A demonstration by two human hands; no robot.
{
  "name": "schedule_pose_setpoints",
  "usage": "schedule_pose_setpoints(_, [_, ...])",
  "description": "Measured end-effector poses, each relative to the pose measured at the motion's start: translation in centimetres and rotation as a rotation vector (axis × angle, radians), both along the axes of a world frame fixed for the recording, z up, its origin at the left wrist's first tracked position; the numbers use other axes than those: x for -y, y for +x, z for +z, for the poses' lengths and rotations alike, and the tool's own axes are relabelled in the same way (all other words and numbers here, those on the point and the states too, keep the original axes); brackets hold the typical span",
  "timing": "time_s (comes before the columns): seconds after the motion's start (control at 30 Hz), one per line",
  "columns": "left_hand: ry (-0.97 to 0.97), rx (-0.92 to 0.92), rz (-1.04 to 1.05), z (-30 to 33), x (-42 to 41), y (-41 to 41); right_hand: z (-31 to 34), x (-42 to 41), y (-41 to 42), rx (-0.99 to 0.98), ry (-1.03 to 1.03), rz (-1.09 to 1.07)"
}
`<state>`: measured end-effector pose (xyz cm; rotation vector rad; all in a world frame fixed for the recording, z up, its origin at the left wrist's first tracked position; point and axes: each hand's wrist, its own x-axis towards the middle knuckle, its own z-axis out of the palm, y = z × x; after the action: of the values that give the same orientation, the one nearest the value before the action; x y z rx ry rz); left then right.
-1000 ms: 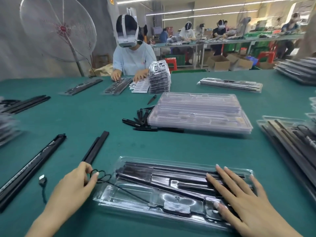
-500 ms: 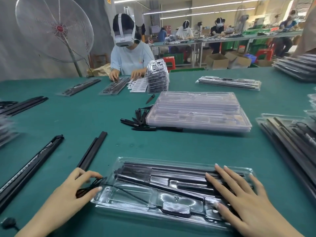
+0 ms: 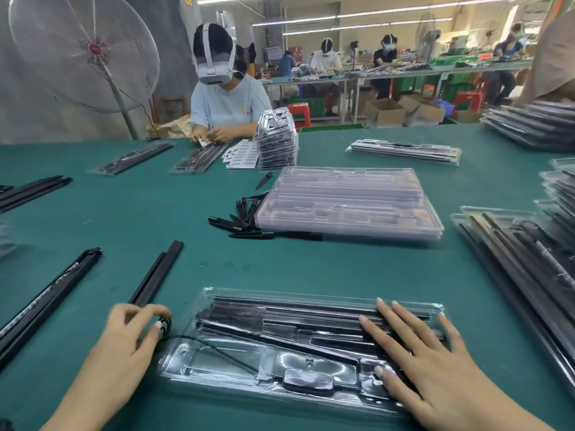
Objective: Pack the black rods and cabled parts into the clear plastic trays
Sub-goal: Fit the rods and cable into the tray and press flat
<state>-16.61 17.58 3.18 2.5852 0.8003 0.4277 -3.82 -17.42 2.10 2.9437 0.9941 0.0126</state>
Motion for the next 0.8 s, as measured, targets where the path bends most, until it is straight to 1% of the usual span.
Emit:
schedule_pose_setpoints(0.07, [0.139, 0.024, -0.021, 0.7, 0.7, 0.8, -0.1, -0.1, -0.1, -0.006, -0.039, -0.008])
schedule_pose_setpoints(0.13, [0.219, 0.026, -0.170, 1.5, 2.7, 2.2, -0.1, 0.0, -0.2, -0.020, -0.064, -0.015])
schedule_pose_setpoints(0.23, [0.199, 0.010, -0.460, 2.5, 7.1, 5.4, 0.5, -0.1, -0.1, -0.111, -0.084, -0.017])
schedule_pose_setpoints(0.27, [0.206, -0.010, -0.529, 2.7, 8.6, 6.7, 0.4, -0.1, 0.2, -0.133, -0.085, 0.014])
schedule_pose_setpoints(0.3, [0.220, -0.019, -0.590, 2.9, 10.2, 8.0, -0.2, 0.1, 0.6, -0.120, -0.040, 0.071])
schedule_pose_setpoints(0.33, [0.226, -0.013, -0.644, 3.2, 11.7, 9.3, -0.6, 0.2, 0.8, -0.155, -0.002, 0.082])
schedule_pose_setpoints(0.4, [0.218, 0.020, -0.734, 3.7, 14.8, 12.0, -1.0, 0.2, 1.1, -0.172, -0.009, 0.080])
schedule_pose_setpoints(0.5, [0.197, 0.051, -0.844, 3.6, 18.8, 15.3, -1.1, 0.3, 1.1, -0.145, 0.009, 0.075])
schedule_pose_setpoints(0.53, [0.183, 0.044, -0.878, 3.3, 19.8, 16.1, -0.9, 0.2, 0.9, -0.107, 0.011, 0.078])
schedule_pose_setpoints(0.6, [0.121, 0.009, -0.944, 2.3, 21.0, 17.1, -0.3, 0.1, 0.6, -0.051, -0.001, 0.083])
schedule_pose_setpoints(0.67, [0.043, -0.038, -0.988, 0.8, 21.3, 17.6, -0.2, 0.1, 0.4, 0.023, 0.031, 0.087])
schedule_pose_setpoints(0.73, [-0.004, -0.068, -1.001, -0.9, 21.3, 17.5, -0.9, 0.2, 0.6, 0.087, 0.015, 0.111])
schedule_pose_setpoints(0.8, [-0.028, -0.037, -0.953, -2.1, 21.3, 17.2, -1.5, 0.4, 0.7, 0.143, 0.019, 0.114])
